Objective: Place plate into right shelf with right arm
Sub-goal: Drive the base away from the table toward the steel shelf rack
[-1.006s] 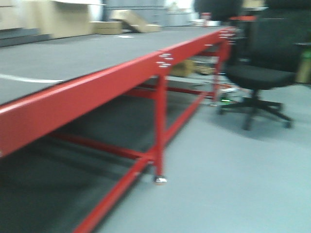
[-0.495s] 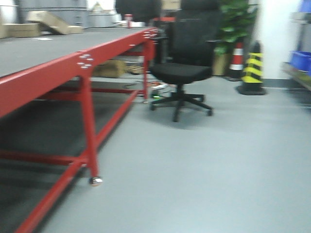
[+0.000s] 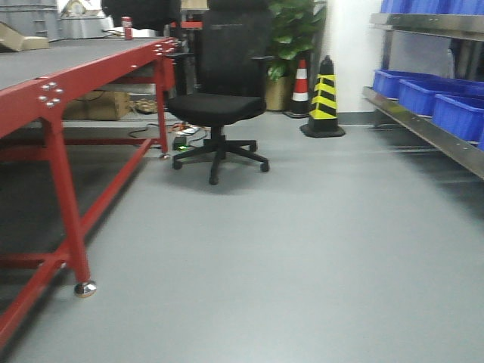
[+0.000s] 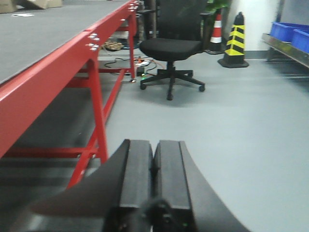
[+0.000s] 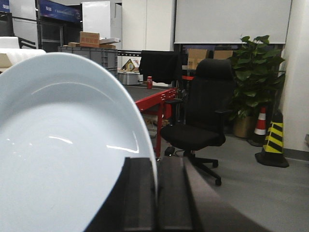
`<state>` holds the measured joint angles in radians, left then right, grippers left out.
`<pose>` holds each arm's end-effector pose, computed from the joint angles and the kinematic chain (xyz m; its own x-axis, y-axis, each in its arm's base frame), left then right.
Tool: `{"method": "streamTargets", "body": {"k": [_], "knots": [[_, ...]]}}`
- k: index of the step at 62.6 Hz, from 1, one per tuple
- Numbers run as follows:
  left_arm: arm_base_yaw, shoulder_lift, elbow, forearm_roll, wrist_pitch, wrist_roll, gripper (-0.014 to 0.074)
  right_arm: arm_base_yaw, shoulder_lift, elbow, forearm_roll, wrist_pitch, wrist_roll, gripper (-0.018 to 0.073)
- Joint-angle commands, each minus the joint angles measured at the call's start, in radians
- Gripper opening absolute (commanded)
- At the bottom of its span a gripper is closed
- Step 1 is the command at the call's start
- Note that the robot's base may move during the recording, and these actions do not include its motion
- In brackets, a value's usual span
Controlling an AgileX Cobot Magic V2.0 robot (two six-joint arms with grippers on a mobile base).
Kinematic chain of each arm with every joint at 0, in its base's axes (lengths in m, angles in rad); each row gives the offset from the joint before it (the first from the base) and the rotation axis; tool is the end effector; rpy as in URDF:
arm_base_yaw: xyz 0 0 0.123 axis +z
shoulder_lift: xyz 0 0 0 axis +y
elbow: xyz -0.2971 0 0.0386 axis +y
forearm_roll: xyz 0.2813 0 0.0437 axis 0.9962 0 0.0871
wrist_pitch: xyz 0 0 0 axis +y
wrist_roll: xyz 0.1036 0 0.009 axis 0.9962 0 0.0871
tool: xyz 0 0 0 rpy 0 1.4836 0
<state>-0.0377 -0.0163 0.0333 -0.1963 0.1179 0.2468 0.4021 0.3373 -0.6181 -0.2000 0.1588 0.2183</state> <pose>0.0880 -0.0057 0.1909 -0.0422 0.0534 -0.9977 0.0629 0.9967 0.0507 0.0861 0.0331 0.3995 0.1863 0.1018 -0.9772 -0.3668 0.9299 0.0269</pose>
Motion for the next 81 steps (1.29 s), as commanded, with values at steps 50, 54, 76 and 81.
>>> {"method": "streamTargets", "body": {"k": [50,54,76,81], "knots": [[-0.003,-0.008,0.008,-0.004,-0.085,-0.002,-0.0047,-0.002,0.004,-0.03,-0.009,-0.099,-0.006,0.0054],[-0.003,-0.008,0.008,-0.004,-0.085,-0.002,-0.0047,-0.002,0.004,-0.03,-0.009,-0.099,-0.006,0.0054],[-0.003,-0.008,0.008,-0.004,-0.085,-0.002,-0.0047,-0.002,0.004,-0.03,-0.009,-0.099,-0.006,0.0054],[-0.003,-0.008,0.008,-0.004,-0.085,-0.002,-0.0047,-0.002,0.004,-0.03,-0.009,-0.099,-0.006,0.0054]]}}
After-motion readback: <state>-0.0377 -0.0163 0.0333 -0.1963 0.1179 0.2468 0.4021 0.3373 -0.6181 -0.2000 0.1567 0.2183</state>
